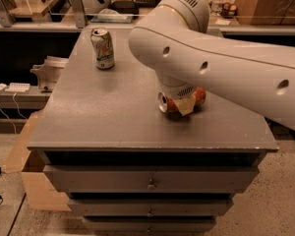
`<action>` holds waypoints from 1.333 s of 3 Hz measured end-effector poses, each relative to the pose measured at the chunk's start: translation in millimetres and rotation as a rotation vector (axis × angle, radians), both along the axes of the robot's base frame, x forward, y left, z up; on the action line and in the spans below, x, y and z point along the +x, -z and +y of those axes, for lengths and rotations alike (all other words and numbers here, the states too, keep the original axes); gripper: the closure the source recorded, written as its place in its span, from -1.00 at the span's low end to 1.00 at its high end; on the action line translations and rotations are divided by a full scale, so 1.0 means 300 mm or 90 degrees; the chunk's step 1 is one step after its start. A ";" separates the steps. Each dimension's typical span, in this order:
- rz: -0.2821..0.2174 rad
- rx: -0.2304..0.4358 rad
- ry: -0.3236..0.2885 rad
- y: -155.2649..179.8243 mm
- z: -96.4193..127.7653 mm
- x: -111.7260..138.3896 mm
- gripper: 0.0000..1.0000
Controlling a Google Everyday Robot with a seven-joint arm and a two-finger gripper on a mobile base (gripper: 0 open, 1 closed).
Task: Knock coke can over
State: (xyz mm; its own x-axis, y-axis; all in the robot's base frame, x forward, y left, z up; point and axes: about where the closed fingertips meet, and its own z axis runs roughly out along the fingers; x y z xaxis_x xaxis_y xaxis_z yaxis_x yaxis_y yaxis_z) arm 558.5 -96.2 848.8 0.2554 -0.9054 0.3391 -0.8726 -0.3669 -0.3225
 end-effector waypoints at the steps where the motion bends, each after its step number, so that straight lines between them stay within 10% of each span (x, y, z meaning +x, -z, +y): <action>1: 0.006 0.004 -0.001 -0.008 -0.001 0.001 -1.00; 4: 0.044 0.047 0.009 -0.024 -0.030 0.015 -1.00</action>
Offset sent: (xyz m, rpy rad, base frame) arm 0.0009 0.0025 0.0006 0.0139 0.0438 0.0171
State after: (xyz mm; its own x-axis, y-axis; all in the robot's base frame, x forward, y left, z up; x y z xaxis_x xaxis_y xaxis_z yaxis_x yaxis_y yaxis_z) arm 563.2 -105.2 856.0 0.2622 -0.9311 0.2537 -0.8988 -0.3313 -0.2869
